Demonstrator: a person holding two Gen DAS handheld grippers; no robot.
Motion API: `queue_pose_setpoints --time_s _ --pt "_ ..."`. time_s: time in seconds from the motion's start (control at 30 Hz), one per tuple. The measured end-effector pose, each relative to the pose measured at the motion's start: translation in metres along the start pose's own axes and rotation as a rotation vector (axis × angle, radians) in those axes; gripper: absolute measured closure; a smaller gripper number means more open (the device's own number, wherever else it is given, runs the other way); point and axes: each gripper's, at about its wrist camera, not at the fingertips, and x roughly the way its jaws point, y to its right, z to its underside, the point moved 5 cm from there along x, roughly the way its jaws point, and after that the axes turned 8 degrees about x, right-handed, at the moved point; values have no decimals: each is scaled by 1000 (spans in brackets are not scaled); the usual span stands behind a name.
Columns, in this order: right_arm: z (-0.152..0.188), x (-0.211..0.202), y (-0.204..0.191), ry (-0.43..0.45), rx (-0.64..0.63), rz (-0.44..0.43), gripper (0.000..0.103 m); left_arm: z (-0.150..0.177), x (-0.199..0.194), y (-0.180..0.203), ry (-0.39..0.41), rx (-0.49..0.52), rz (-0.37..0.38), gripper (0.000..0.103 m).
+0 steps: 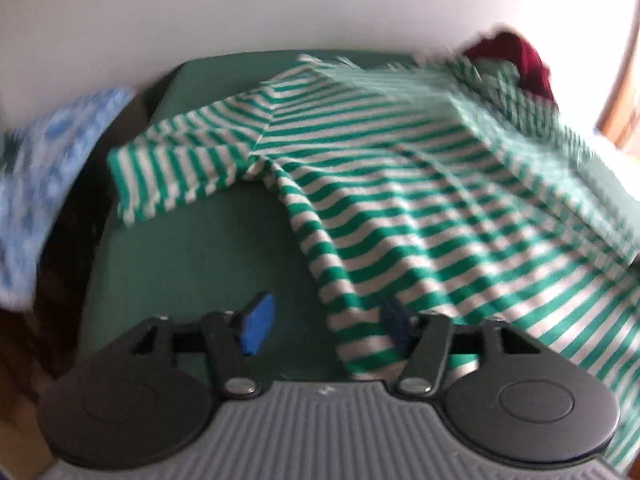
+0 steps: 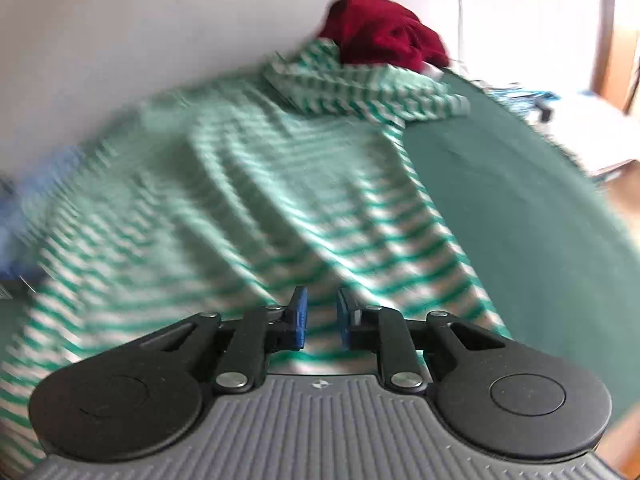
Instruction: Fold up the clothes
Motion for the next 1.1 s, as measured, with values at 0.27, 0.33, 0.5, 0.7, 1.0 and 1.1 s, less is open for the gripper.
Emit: queue_pose_setpoints --time_s 0.27,0.33,0.5,0.7,1.0,1.1 --pt "-9 5 32 -28 19 -129 101 5 -28 92 79 158 -228 7" --pt "-10 4 46 -40 29 -145 102 18 -18 95 -10 125 -204 9" --pt "-14 -11 57 1 -11 -186 87 48 -33 94 -59 39 -249 4" --pt "-2 -15 84 -13 -166 -149 89 69 -53 97 -81 49 -347 2" --pt "3 -23 97 20 -200 -159 83 90 -84 101 -106 147 -428 2" --pt "9 -25 91 13 -223 -154 66 92 -95 99 -107 144 -384 2"
